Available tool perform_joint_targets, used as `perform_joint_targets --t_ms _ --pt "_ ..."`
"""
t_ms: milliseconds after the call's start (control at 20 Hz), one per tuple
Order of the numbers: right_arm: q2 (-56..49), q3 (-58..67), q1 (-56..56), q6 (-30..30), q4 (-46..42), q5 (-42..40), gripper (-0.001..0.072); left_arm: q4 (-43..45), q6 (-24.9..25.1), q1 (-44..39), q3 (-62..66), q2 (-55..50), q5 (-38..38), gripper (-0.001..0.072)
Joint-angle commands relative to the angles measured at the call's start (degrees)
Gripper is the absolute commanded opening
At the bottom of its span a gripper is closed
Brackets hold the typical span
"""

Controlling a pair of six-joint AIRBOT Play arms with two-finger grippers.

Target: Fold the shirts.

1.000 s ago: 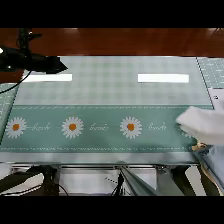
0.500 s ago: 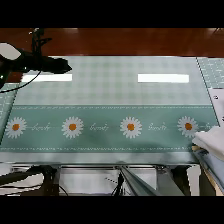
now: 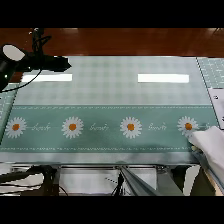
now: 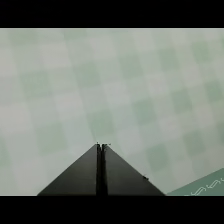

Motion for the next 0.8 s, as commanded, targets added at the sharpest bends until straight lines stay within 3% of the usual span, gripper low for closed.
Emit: perform_joint_targets --t_ms 0,200,300,350,450,550,600,750 --pt "1.6 -2.3 0.0 -2.1 -4.4 -2.8 0.0274 0.0 0.1 0.0 0.0 -0.1 0.3 0.0025" --pt "-0.2 -1.6 0.0 -2.2 3.6 -12.0 0.0276 0.0 0.1 0.0 0.1 0.1 -1.2 0.0025" --pt "-3.8 -0.4 0.0 -3.7 16.5 -16.0 0.0451 0.0 0.1 0.0 0.6 0.4 -3.0 0.0029" --pt "-5.9 0.3 0.0 -6.5 25.0 -18.1 0.0490 0.0 0.1 0.0 1.9 0.4 -5.0 0.0104" --pt "-10.4 1.2 0.2 -11.0 45.0 -24.1 0.0490 0.0 0.1 0.0 5.6 0.4 -8.4 0.0414" --pt "-15.0 1.3 4.5 -11.3 58.9 -31.8 0.0489 0.1 0.0 -0.5 10.5 0.4 -11.3 0.0435" --pt "-17.3 1.3 8.4 -11.4 61.4 -34.3 0.0489 0.1 0.0 -1.0 13.1 0.4 -13.0 0.0435" --pt "-25.9 2.8 26.5 -12.0 57.8 -36.8 0.0489 11.0 -6.6 -4.7 19.7 0.4 -16.9 0.0436"
